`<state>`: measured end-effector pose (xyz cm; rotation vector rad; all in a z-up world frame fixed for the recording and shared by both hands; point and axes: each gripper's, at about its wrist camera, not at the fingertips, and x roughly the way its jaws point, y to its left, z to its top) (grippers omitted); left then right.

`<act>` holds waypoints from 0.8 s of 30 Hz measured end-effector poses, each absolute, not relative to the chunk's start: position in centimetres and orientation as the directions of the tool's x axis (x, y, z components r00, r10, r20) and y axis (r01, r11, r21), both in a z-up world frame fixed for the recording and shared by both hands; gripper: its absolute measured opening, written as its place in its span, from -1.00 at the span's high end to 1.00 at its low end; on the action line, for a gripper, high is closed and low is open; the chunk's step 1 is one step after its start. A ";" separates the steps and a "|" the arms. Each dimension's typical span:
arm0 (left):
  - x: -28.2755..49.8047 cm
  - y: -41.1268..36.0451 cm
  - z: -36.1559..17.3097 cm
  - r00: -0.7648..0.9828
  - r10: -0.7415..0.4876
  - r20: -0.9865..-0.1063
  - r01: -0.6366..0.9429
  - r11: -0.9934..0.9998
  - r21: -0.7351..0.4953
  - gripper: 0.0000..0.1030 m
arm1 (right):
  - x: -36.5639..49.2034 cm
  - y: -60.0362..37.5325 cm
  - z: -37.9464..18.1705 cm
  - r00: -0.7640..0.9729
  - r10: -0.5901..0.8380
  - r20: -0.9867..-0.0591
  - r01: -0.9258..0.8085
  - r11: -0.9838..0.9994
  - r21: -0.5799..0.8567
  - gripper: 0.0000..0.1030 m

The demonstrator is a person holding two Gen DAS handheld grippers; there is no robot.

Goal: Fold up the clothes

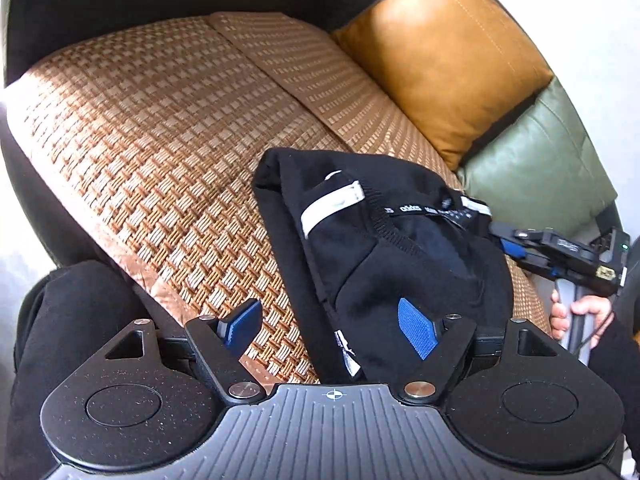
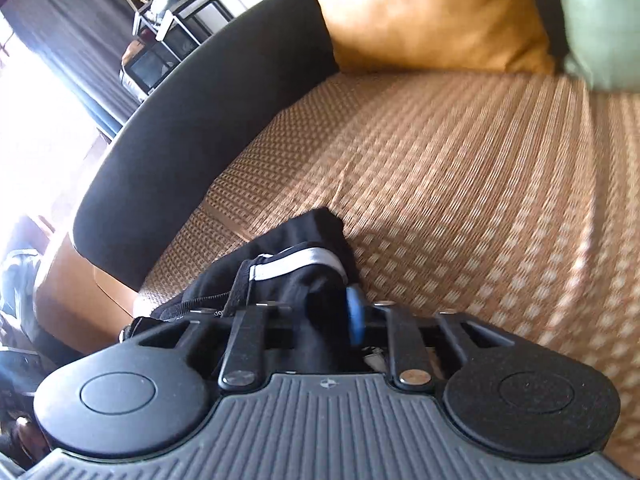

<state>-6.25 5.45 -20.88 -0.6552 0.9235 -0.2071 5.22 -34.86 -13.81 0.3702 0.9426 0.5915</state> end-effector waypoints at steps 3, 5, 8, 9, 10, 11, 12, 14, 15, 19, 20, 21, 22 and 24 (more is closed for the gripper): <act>-6.2 5.5 -21.3 0.601 -0.443 -0.665 -0.122 0.771 -0.625 -0.68 | 5.7 -35.1 -13.2 0.418 0.617 -0.667 -0.341 0.787 0.514 -0.38; -5.9 5.6 -21.6 0.602 -0.456 -0.655 -0.120 0.760 -0.639 -0.70 | 6.3 -35.1 -13.3 0.384 0.617 -0.687 -0.367 0.785 0.500 -0.38; -5.6 5.7 -22.2 0.605 -0.482 -0.634 -0.112 0.736 -0.667 -0.72 | 7.6 -34.8 -14.6 0.294 0.633 -0.716 -0.383 0.765 0.518 -0.38; -5.5 5.7 -22.4 0.608 -0.493 -0.623 -0.107 0.726 -0.679 -0.73 | 8.2 -34.6 -15.2 0.258 0.642 -0.722 -0.384 0.754 0.533 -0.38; -5.4 5.7 -22.6 0.612 -0.501 -0.612 -0.099 0.719 -0.688 -0.73 | 8.7 -34.4 -15.8 0.227 0.653 -0.722 -0.385 0.742 0.550 -0.38; -5.3 5.7 -22.8 0.616 -0.509 -0.601 -0.091 0.712 -0.696 -0.74 | 9.2 -34.0 -16.3 0.205 0.664 -0.719 -0.392 0.729 0.562 -0.38; -5.3 5.7 -22.9 0.619 -0.514 -0.594 -0.087 0.707 -0.702 -0.77 | 9.7 -33.7 -16.8 0.182 0.677 -0.713 -0.397 0.714 0.577 -0.38; -5.0 5.7 -23.4 0.622 -0.529 -0.577 -0.079 0.690 -0.719 -0.79 | 10.6 -32.9 -17.7 0.134 0.712 -0.689 -0.399 0.676 0.620 -0.38; -4.9 5.7 -23.6 0.624 -0.537 -0.567 -0.075 0.681 -0.728 -0.79 | 11.0 -32.6 -18.2 0.117 0.726 -0.678 -0.399 0.660 0.637 -0.38; -4.3 5.5 -24.4 0.634 -0.565 -0.528 -0.039 0.659 -0.751 -0.81 | 11.7 -31.3 -19.3 0.114 0.758 -0.642 -0.380 0.631 0.677 -0.56; -4.2 5.5 -24.5 0.637 -0.568 -0.521 -0.035 0.654 -0.755 -0.81 | 11.7 -31.1 -19.4 0.120 0.761 -0.637 -0.366 0.630 0.684 -0.53; -4.1 5.5 -24.6 0.640 -0.571 -0.514 -0.031 0.649 -0.760 -0.82 | 11.6 -31.0 -19.4 0.128 0.758 -0.639 -0.352 0.637 0.686 -0.46; -4.0 5.5 -24.7 0.643 -0.575 -0.506 -0.028 0.643 -0.765 -0.82 | 11.5 -30.9 -19.3 0.136 0.755 -0.641 -0.337 0.644 0.687 -0.40; -3.7 5.6 -24.8 0.638 -0.582 -0.504 -0.030 0.636 -0.771 -0.69 | 11.0 -30.9 -19.1 0.152 0.754 -0.639 -0.299 0.651 0.697 -0.15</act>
